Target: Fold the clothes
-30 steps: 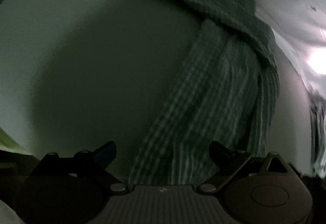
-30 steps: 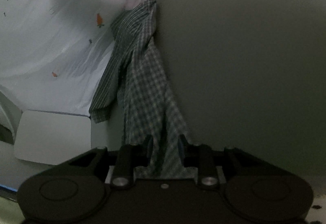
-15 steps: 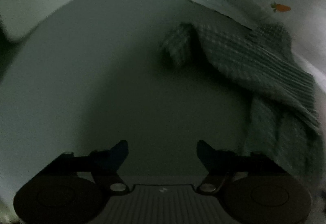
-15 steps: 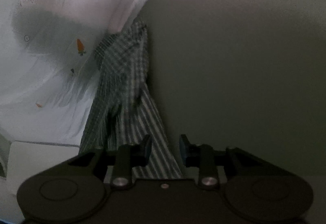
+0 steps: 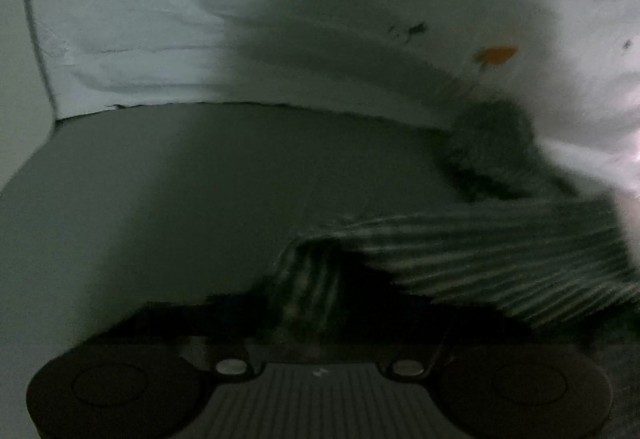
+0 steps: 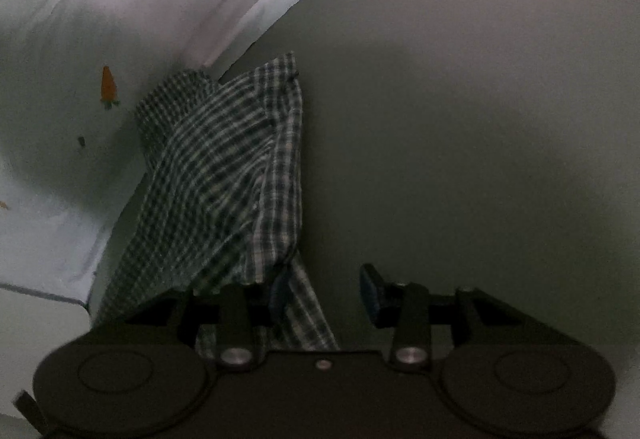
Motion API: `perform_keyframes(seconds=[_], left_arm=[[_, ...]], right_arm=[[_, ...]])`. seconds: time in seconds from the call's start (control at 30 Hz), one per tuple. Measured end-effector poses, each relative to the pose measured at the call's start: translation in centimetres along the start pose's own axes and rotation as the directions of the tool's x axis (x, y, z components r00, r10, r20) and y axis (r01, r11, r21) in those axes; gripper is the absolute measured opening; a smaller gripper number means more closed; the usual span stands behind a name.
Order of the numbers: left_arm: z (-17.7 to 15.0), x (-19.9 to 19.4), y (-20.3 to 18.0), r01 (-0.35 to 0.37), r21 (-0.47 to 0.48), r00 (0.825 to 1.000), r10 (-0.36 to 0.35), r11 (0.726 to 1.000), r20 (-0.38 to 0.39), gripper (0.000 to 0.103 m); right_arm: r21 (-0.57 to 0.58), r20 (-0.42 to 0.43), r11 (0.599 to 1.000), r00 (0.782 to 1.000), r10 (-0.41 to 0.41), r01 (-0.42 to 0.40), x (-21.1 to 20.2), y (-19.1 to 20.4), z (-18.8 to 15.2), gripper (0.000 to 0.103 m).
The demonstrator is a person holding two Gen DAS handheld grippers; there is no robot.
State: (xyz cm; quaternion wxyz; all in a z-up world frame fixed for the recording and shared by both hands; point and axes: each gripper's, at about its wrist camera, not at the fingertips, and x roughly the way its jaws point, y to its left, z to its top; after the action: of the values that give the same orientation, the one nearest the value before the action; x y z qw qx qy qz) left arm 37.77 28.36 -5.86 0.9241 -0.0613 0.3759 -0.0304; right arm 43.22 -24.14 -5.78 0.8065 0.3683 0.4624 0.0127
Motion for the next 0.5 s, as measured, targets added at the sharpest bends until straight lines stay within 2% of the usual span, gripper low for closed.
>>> perform_keyframes(seconds=[0.07, 0.1, 0.13, 0.17, 0.23, 0.27, 0.3, 0.33, 0.37, 0.4, 0.43, 0.47, 0.5], left_arm=[[1.7, -1.1, 1.2, 0.064, -0.162, 0.996, -0.072, 0.985, -0.044, 0.004], [2.6, -1.9, 2.2, 0.102, -0.263, 0.991, -0.121, 0.959, -0.058, 0.004], [3.4, -2.6, 3.4, 0.142, -0.371, 0.981, -0.180, 0.917, -0.070, 0.004], [4.0, -3.3, 4.9, 0.189, -0.496, 0.965, -0.255, 0.847, -0.068, 0.004], [4.6, -4.0, 8.3, 0.251, -0.721, 0.929, -0.370, 0.646, -0.008, 0.006], [4.5, -3.9, 9.7, 0.237, -0.785, 0.923, -0.386, 0.573, -0.003, 0.011], [4.5, -3.6, 10.8, 0.208, -0.825, 0.926, -0.378, 0.526, -0.008, 0.011], [4.7, -3.2, 11.6, 0.138, -0.824, 0.950, -0.309, 0.549, -0.047, 0.019], [5.1, -2.9, 12.1, 0.032, -0.790, 0.975, -0.193, 0.612, -0.109, 0.032], [5.6, -2.5, 12.1, -0.071, -0.739, 0.983, -0.081, 0.670, -0.167, 0.040], [5.9, -2.2, 11.9, -0.143, -0.681, 0.980, 0.005, 0.718, -0.201, 0.057], [6.2, -1.9, 11.6, -0.190, -0.617, 0.975, 0.075, 0.764, -0.207, 0.065], [6.3, -1.6, 11.3, -0.228, -0.562, 0.970, 0.136, 0.795, -0.202, 0.067]], right_arm=[[0.014, 0.002, 1.000, 1.000, -0.002, 0.002, 0.2, 0.1, 0.1, 0.039], [0.023, 0.003, 1.000, 1.000, -0.002, 0.002, 0.4, 0.1, 0.2, 0.039], [0.022, 0.000, 1.000, 1.000, -0.006, 0.006, 0.4, 0.2, 0.2, 0.039], [0.019, -0.003, 1.000, 1.000, -0.011, 0.011, 0.4, 0.3, 0.3, 0.038], [-0.001, -0.008, 1.000, 1.000, -0.025, 0.025, 0.4, 0.6, 0.3, 0.039], [-0.021, -0.009, 0.999, 0.999, -0.035, 0.034, 0.4, 0.9, 0.2, 0.039], [-0.043, -0.008, 0.998, 0.999, -0.045, 0.045, 0.4, 1.2, 0.2, 0.039], [-0.066, -0.008, 0.996, 0.998, -0.055, 0.055, 0.4, 1.5, 0.1, 0.041], [-0.085, -0.008, 0.995, 0.998, -0.059, 0.058, 0.5, 1.7, 0.0, 0.042], [-0.104, -0.009, 0.993, 0.998, -0.062, 0.060, 0.5, 1.9, 0.0, 0.045], [-0.123, -0.009, 0.990, 0.998, -0.064, 0.062, 0.6, 2.1, -0.1, 0.047], [-0.142, -0.008, 0.988, 0.998, -0.062, 0.061, 0.6, 2.2, -0.2, 0.048], [-0.160, -0.004, 0.985, 0.998, -0.061, 0.059, 0.6, 2.3, -0.4, 0.048]])
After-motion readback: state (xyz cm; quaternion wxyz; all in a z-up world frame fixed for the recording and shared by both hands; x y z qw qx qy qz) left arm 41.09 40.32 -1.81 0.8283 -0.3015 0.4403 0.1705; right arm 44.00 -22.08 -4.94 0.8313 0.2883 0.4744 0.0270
